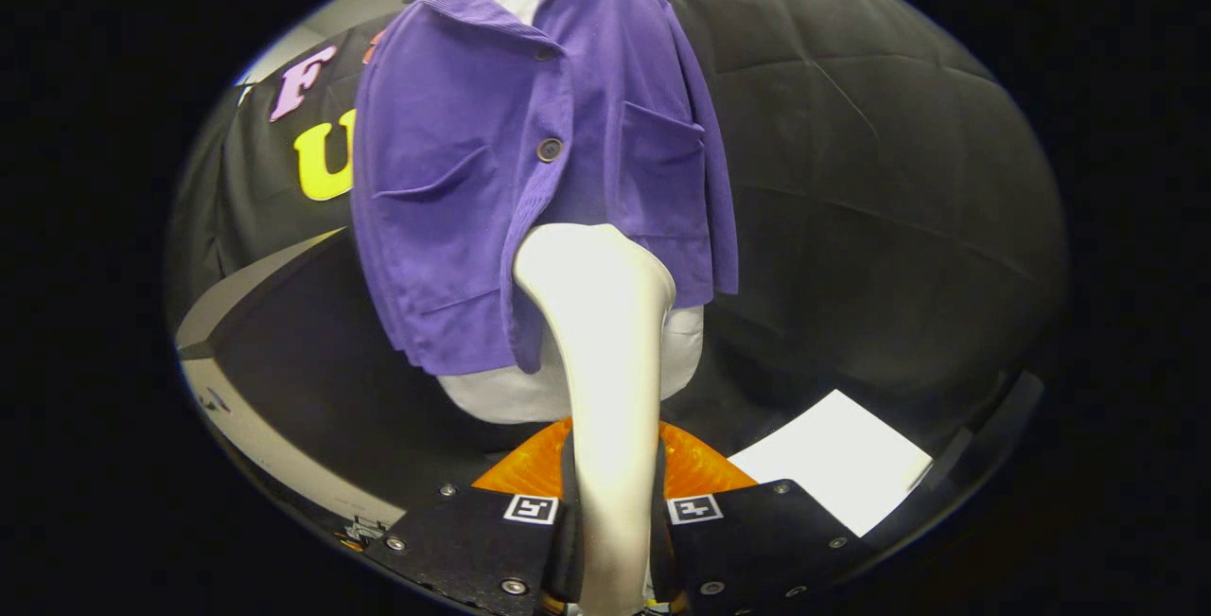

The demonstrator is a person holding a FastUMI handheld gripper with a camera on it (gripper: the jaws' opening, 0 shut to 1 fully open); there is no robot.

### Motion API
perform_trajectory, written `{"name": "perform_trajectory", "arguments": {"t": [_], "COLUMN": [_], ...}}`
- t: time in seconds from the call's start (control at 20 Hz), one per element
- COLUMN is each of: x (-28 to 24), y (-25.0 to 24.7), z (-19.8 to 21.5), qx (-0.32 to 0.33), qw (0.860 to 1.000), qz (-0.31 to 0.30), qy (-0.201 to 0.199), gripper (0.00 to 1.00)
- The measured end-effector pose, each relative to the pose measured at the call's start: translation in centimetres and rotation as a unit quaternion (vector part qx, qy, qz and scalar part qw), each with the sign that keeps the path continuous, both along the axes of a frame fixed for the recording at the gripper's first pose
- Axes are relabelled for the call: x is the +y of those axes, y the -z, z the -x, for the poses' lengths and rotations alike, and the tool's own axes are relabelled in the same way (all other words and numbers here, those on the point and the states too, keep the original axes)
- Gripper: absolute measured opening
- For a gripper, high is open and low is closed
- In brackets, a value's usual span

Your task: Iron the clothes twice with a garment steamer, once on the left side and once on the right side.

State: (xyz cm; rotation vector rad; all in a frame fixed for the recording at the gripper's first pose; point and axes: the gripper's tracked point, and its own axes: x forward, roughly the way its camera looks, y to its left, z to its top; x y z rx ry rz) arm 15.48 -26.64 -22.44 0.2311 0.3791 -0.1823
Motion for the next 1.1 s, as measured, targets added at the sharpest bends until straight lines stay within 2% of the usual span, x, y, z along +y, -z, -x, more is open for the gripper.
{"name": "perform_trajectory", "arguments": {"t": [0.25,0.4,0.55,0.75,1.0,1.1], "x": [6.8,10.7,12.7,15.3,20.0,22.4], "y": [-6.2,-11.9,-17.6,-25.0,-28.8,-29.6], "z": [4.9,6.4,7.1,7.2,8.4,9.2], "qx": [-0.040,-0.089,-0.128,-0.169,-0.196,-0.206], "qw": [0.996,0.989,0.985,0.978,0.969,0.967], "qz": [0.031,0.046,0.062,0.089,0.126,0.122], "qy": [-0.077,-0.105,-0.102,-0.078,-0.079,-0.083], "gripper": [0.27,0.28,0.27,0.27,0.28,0.28]}}
